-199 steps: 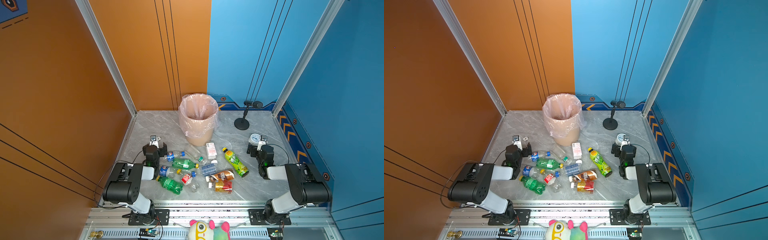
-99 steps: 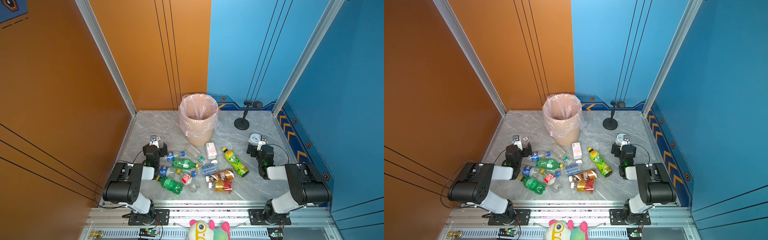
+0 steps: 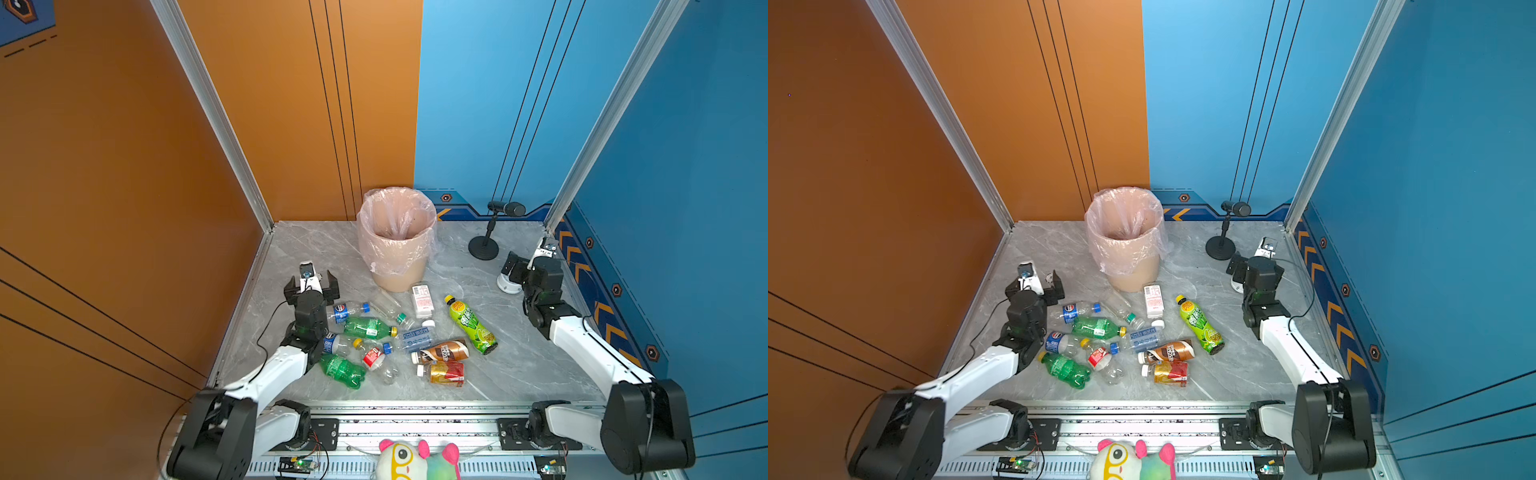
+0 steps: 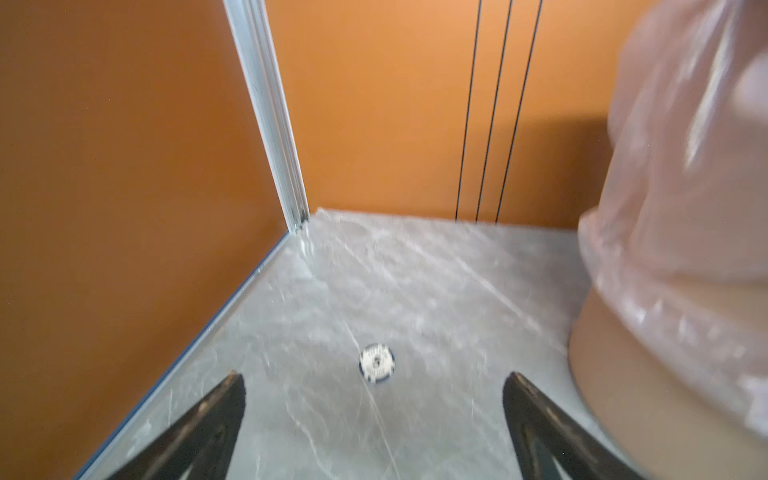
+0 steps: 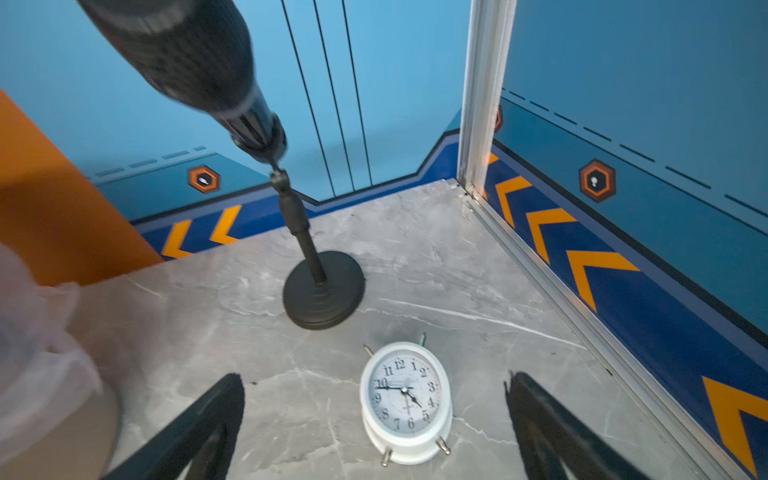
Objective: Put the plastic bottles in the bin
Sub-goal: 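Reach the right gripper to the green Vita bottle and grasp it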
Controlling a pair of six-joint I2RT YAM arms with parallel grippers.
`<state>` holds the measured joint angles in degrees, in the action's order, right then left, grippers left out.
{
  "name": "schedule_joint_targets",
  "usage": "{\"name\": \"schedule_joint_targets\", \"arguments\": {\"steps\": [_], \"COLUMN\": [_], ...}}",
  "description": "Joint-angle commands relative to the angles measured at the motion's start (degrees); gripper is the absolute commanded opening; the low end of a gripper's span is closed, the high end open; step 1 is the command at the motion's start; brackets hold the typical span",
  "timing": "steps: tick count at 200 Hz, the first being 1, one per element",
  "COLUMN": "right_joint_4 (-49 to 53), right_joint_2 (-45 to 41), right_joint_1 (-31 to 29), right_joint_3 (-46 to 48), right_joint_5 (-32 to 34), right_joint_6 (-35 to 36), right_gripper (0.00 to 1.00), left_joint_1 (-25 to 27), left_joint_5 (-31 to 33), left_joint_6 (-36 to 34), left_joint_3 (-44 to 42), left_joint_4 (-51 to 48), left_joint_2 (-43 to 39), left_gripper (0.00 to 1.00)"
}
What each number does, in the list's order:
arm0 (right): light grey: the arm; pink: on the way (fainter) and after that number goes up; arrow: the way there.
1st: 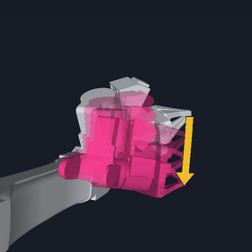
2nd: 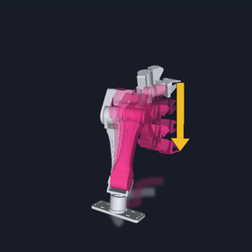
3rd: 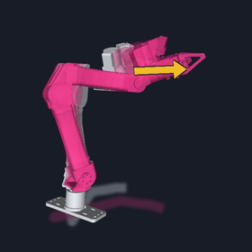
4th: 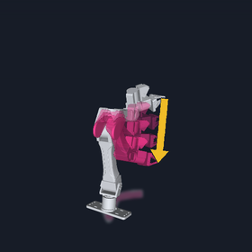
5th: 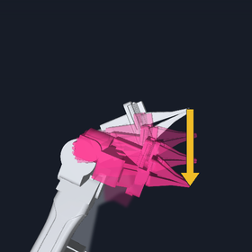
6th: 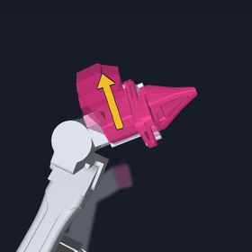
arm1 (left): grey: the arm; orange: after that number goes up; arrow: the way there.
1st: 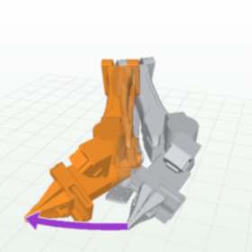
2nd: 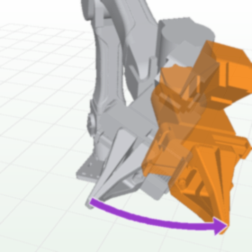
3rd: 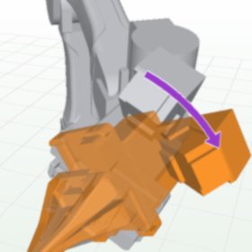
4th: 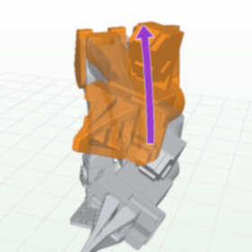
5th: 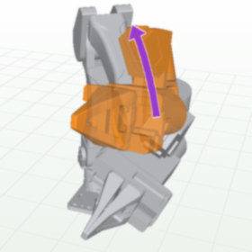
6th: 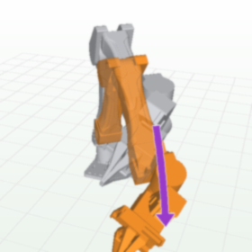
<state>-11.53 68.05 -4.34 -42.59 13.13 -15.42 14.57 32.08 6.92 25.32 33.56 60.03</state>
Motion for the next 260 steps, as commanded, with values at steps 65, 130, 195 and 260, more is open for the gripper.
{"name": "schedule_joint_targets", "arguments": {"steps": [65,130,195,260], "right_joint_4": [30.72,32.67,30.98,26.86], "right_joint_2": [-16.18,-3.57,7.4,15.79], "right_joint_1": [-14.57,-24.95,-25.19,-23.79], "right_joint_3": [8.24,4.33,1.01,-0.45], "right_joint_5": [-14.13,-6.84,1.31,3.41], "right_joint_6": [-3.05,-3.39,-6.35,-6.56], "right_gripper": [1.0,1.0,0.97,0.84], "left_joint_1": [-7.31,-8.41,-8.9,-9.56], "left_joint_5": [-13.38,-15.0,-15.5,-15.39], "left_joint_6": [25.69,30.26,30.36,31.41], "left_joint_3": [-0.81,-1.7,-1.97,-1.94], "left_joint_4": [-41.8,-43.29,-43.58,-43.93], "left_joint_2": [-31.16,-31.47,-32.08,-32.17], "left_gripper": [0.98,0.98,0.98,0.98]}}
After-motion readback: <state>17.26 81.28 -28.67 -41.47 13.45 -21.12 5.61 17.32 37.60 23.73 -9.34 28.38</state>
